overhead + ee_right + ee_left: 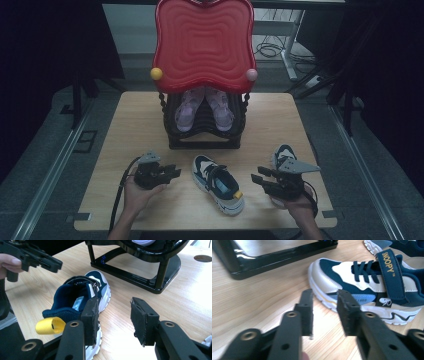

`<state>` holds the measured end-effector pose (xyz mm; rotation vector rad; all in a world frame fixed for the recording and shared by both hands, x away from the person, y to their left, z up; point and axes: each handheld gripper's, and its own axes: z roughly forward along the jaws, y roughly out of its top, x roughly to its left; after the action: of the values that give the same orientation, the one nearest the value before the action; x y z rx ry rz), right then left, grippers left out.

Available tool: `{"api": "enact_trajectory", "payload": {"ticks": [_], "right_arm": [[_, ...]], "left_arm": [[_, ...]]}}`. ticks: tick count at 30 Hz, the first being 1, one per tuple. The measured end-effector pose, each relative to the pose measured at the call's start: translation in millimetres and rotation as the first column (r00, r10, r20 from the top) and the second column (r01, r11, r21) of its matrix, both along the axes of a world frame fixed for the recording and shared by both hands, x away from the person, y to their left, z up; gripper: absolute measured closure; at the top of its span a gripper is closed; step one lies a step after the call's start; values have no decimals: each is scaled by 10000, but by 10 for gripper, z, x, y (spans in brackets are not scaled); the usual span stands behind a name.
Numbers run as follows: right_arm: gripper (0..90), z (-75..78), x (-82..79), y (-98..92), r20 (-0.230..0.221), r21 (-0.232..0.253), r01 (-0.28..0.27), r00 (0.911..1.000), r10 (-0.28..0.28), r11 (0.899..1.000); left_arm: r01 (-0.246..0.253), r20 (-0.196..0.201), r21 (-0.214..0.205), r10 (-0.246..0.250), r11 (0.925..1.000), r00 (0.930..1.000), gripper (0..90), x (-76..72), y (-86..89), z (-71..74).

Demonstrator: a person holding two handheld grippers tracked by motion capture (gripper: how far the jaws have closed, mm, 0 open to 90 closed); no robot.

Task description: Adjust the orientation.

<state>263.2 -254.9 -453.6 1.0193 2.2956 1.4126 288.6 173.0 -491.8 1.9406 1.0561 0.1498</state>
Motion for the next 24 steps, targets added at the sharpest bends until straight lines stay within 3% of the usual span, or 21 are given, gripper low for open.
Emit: {"api": "enact_trajectory", "payload": {"ticks": [6, 17, 24], "right_arm": [[602, -7, -51, -15, 42, -249, -30, 10000, 31, 9997], [755, -22, -125, -17, -60, -634, -568, 9984, 565, 9964], [830, -25, -149, 35, -85, -928, -931, 9957, 927, 9913]], "left_arm": [[-299, 117, 223, 296, 9993, 9995, 521, -62, 122, 18], [-735, 193, 555, 725, 9958, 9972, 457, -146, 296, -6], [-1130, 151, 539, 1124, 9921, 9936, 437, -160, 450, -18]]}}
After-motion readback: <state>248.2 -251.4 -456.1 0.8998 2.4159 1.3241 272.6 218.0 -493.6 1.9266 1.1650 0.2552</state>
